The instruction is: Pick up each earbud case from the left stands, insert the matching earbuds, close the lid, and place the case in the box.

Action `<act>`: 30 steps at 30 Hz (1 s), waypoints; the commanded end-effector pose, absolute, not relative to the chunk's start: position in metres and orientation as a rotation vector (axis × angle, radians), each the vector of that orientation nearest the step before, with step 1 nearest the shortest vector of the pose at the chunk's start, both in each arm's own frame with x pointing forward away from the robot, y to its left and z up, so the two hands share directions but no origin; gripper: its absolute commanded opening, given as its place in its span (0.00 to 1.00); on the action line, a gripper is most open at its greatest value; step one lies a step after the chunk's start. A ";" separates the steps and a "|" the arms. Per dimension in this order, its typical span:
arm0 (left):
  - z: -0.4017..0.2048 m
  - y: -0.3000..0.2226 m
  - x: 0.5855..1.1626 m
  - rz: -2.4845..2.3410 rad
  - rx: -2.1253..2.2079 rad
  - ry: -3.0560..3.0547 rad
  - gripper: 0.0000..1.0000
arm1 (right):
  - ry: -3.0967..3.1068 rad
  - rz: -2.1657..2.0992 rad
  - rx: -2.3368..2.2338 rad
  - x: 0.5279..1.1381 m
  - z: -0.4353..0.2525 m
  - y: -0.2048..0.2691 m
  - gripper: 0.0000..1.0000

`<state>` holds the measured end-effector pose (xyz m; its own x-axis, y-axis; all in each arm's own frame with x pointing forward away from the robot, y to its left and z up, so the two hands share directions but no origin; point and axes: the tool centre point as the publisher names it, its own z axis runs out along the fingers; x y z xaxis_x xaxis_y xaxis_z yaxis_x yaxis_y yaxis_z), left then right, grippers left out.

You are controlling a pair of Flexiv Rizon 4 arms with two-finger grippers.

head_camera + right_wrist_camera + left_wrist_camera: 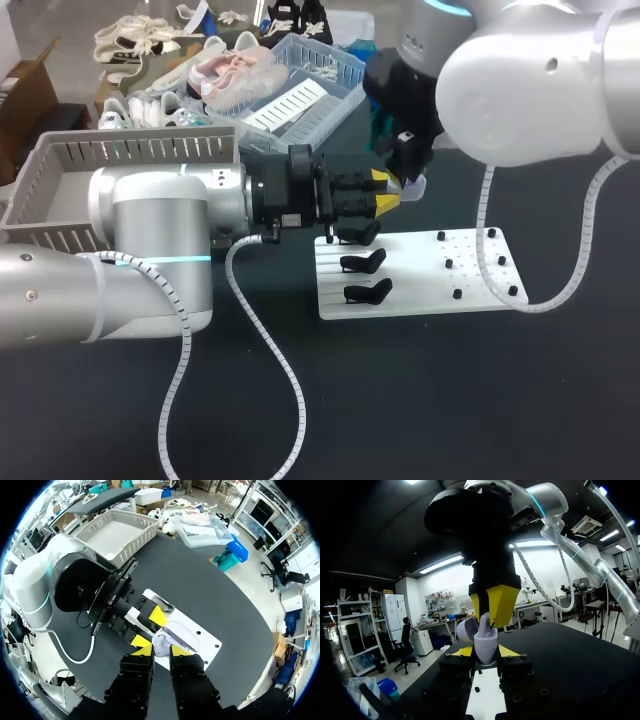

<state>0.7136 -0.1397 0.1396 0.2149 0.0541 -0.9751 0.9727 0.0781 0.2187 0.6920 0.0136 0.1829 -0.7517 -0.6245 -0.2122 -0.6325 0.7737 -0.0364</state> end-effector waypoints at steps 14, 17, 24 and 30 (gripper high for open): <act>0.140 -0.140 0.713 -0.962 1.273 1.117 0.00 | 2.763 0.053 -0.993 0.690 0.180 0.013 0.30; 0.140 -0.140 0.713 -0.962 1.273 1.117 0.00 | 2.761 0.053 -0.991 0.689 0.180 0.013 0.33; 0.140 -0.140 0.713 -0.962 1.273 1.117 0.00 | 2.758 0.051 -0.988 0.688 0.183 0.014 0.37; 0.140 -0.140 0.713 -0.962 1.273 1.117 0.00 | 2.753 0.044 -0.989 0.688 0.185 0.013 0.39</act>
